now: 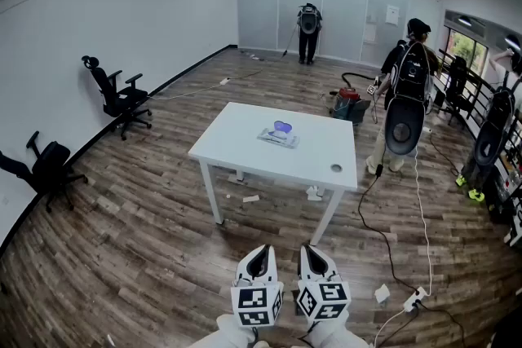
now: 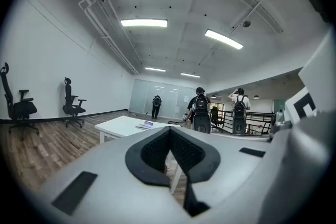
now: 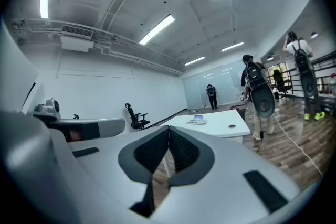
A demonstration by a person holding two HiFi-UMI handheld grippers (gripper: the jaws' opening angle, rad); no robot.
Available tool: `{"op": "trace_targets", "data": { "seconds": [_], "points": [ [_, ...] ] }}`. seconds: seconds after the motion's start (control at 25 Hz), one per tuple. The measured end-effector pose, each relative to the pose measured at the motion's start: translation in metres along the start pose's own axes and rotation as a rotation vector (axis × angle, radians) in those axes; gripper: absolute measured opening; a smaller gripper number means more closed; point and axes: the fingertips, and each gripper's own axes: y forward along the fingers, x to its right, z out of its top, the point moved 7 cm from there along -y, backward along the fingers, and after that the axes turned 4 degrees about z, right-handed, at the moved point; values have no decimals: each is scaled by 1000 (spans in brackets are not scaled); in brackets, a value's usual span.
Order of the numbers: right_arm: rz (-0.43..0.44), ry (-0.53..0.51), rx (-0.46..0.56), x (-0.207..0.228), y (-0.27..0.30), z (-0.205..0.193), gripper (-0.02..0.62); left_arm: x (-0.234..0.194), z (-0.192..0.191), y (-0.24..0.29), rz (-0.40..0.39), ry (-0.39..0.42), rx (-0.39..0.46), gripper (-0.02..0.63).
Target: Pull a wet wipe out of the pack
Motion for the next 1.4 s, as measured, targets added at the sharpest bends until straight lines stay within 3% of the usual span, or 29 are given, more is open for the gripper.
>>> {"op": "trace_targets", "data": {
  "seconds": [1.4],
  "points": [
    [-37, 18, -19, 4, 60, -6, 9, -35, -8, 52, -27, 26, -55, 0]
  ]
}}
